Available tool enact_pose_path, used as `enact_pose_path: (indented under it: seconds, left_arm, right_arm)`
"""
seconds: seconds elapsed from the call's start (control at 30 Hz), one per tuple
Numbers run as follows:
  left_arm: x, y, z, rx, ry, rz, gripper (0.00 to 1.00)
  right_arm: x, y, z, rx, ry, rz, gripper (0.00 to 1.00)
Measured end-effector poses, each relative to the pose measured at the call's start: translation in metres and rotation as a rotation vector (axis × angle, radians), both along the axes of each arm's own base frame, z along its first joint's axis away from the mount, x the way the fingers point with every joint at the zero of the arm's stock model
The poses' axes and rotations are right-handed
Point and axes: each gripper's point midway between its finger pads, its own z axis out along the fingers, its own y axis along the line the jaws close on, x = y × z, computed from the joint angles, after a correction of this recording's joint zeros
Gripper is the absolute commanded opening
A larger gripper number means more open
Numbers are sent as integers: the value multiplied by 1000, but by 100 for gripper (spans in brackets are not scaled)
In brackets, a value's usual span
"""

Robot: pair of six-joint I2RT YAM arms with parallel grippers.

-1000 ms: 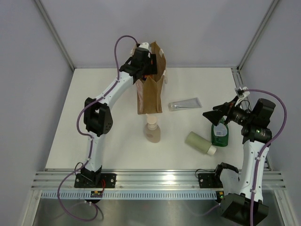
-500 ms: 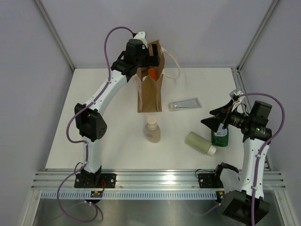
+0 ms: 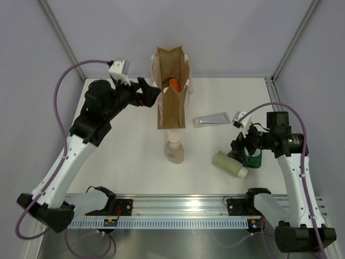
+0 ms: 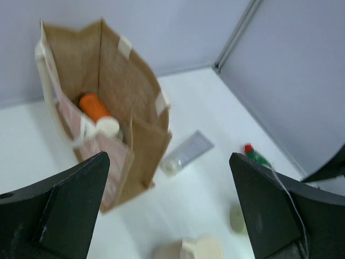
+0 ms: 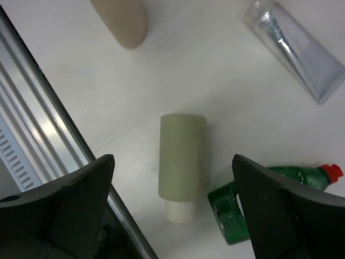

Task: Place the personal care products into the canvas bag

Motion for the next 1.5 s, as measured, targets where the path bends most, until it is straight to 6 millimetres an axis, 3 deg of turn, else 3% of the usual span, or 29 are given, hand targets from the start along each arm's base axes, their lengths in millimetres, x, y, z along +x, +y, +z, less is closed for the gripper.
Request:
enact_pose_path:
  seconds: [0.1, 0.2, 0.3, 0.4, 0.53, 0.63, 0.77, 0.9, 1.07, 1.23, 1.33, 1.47, 1.5]
  left_arm:
    - [-39, 19, -39, 8, 31, -2, 99]
    - [-79, 37, -97, 25, 106, -9, 99]
    - [-116, 54, -142, 23, 155, -11, 99]
    - [-145, 67, -166, -30, 158, -6, 99]
    - [-167, 72, -185, -142, 167, -8, 99]
    - [-176, 73, -196, -203, 213, -5, 99]
    - [-179, 71, -193, -267, 252, 2, 99]
    - [-176, 67, -197, -308, 300, 4, 99]
    - [-170, 59, -223, -302, 415, 15, 99]
    - [-167, 54, -224, -311, 441, 8, 99]
    - [-166, 51, -219, -326, 433, -8, 99]
    - [-165, 46, -213, -346, 425, -33, 99]
    - [-164, 44, -212, -349, 427, -39, 99]
  right_arm:
    - [-10, -8, -26, -163, 43, 11, 99]
    - [-20, -17, -56, -276, 123, 6, 100]
    - [-30, -20, -88, -383, 187, 14, 99]
    - [-37, -21, -113, -479, 224, 22, 100]
    - [-29, -23, -142, -581, 267, 0, 100]
    - [-22, -27, -159, -649, 290, -21, 99]
    - [-10, -33, -171, -708, 294, -48, 99]
    - [-5, -33, -179, -724, 298, -50, 99]
    - [-2, -32, -194, -746, 330, -31, 98]
    - [-3, -32, -204, -756, 347, -23, 94]
    - [-4, -31, -205, -752, 349, -20, 84]
    - [-5, -29, -205, -739, 354, -13, 59]
    - [-5, -28, -205, -732, 358, -12, 48]
